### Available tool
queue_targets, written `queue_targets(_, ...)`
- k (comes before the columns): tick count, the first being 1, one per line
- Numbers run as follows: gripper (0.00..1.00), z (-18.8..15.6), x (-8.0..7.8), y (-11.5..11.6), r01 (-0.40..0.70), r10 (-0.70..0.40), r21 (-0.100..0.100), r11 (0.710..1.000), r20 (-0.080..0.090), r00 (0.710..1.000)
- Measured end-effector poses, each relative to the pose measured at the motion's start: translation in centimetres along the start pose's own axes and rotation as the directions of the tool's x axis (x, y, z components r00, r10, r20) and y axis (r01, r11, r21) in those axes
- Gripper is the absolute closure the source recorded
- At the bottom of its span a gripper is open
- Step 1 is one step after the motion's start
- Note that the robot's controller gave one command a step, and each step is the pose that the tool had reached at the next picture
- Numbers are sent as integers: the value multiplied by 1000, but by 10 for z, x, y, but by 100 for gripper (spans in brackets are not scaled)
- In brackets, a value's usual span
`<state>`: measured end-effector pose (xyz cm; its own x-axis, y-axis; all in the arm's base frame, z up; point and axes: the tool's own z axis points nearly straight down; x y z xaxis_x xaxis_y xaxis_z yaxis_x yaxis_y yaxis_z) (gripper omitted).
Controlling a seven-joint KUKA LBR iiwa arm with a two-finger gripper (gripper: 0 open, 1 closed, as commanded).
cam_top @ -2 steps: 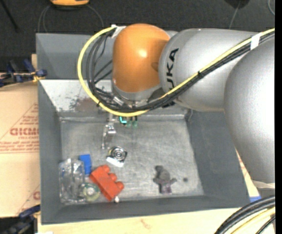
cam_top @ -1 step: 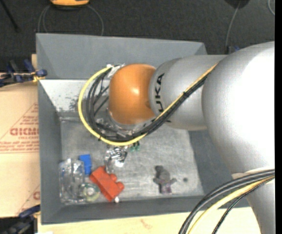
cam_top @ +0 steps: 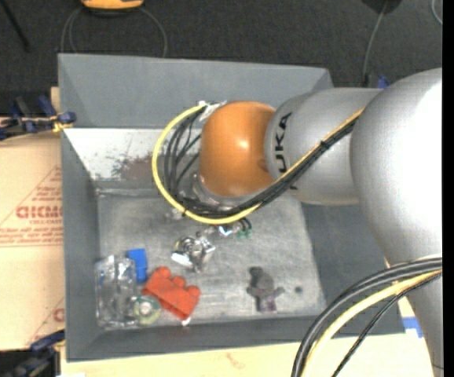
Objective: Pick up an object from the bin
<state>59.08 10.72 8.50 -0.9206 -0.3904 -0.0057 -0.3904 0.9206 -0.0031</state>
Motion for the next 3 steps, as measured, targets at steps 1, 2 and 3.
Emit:
queue_targets(1,100,0,0,3,-2,2,-4,1000,0,1000)
queue_targets(2,0,0,0,3,-3,3,-4,1000,-1,1000)
queue_targets(3,0,10,52,-59,-37,37,-2,999,12,999)
